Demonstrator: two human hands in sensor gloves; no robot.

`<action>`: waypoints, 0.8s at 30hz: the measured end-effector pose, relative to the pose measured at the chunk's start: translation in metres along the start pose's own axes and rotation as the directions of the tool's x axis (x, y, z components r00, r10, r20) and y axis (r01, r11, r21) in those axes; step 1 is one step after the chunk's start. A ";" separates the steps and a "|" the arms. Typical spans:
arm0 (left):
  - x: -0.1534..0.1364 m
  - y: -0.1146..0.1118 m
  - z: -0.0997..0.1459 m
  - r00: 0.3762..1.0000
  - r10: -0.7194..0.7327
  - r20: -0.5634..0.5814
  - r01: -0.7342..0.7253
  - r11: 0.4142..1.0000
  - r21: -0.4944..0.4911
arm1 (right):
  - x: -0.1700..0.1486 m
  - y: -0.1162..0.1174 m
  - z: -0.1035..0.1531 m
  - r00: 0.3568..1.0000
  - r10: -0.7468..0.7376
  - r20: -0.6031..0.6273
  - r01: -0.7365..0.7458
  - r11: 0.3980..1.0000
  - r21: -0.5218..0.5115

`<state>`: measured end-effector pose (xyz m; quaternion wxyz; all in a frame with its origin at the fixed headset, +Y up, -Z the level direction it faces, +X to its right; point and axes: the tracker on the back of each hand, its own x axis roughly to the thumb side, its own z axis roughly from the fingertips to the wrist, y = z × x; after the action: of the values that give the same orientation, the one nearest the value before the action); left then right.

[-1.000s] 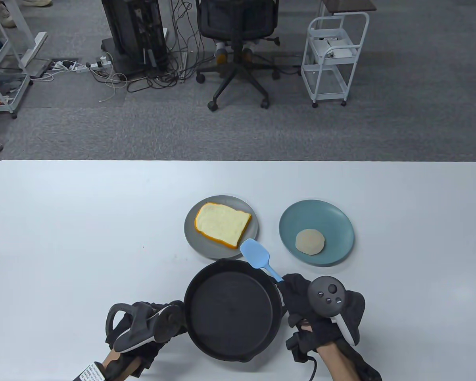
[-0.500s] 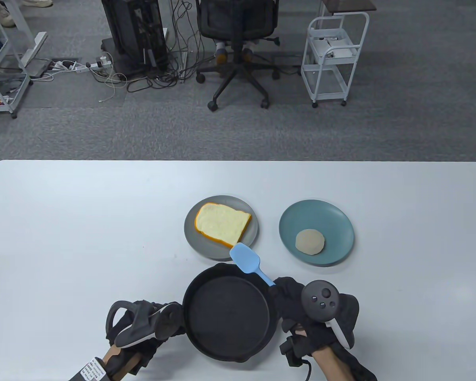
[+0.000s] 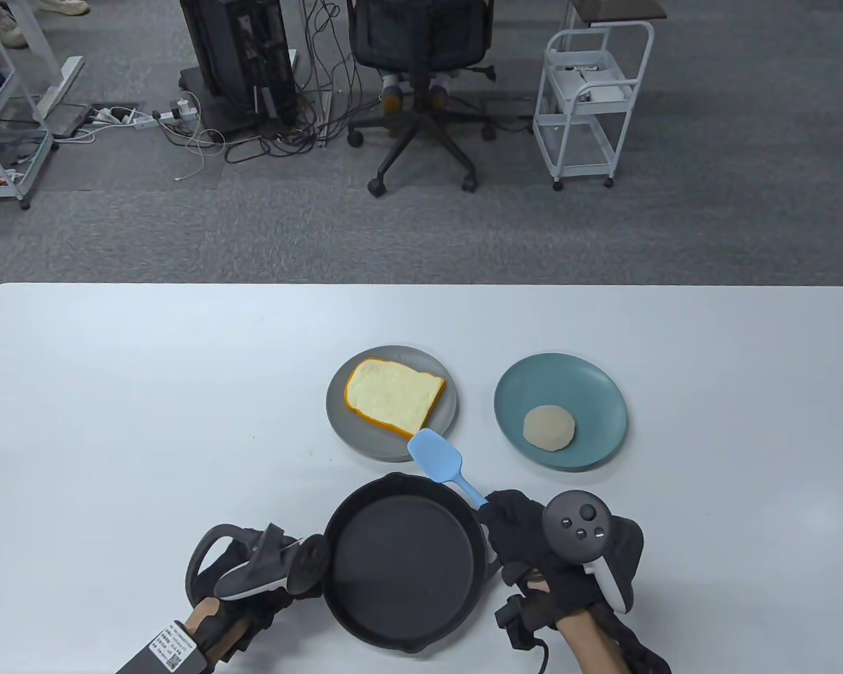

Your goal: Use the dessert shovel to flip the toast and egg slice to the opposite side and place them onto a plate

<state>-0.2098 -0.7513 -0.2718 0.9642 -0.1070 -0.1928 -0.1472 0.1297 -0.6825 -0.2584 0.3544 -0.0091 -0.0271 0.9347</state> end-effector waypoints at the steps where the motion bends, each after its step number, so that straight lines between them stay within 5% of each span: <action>1: 0.000 0.000 0.000 1.000 -0.002 -0.003 0.002 1.000 0.002 | 0.000 0.000 0.000 1.000 -0.001 -0.002 0.001 1.000 0.001; 11: -0.017 0.008 0.008 1.000 0.009 -0.024 -0.012 0.995 -0.100 | -0.002 -0.001 -0.001 1.000 0.001 -0.015 -0.001 1.000 0.002; 19: -0.066 0.020 0.021 0.965 0.239 -0.111 -0.226 0.967 0.118 | -0.005 -0.003 -0.002 0.999 0.001 -0.034 -0.001 1.000 -0.014; 24: -0.087 0.013 0.020 0.912 0.398 -0.098 -0.382 0.912 0.150 | -0.018 -0.015 -0.006 0.996 -0.015 -0.089 0.008 0.997 -0.075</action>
<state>-0.2894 -0.7131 -0.2903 0.9892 -0.0720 -0.1151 0.0547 0.1534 -0.6827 -0.2639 0.3599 -0.0642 -0.0462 0.9297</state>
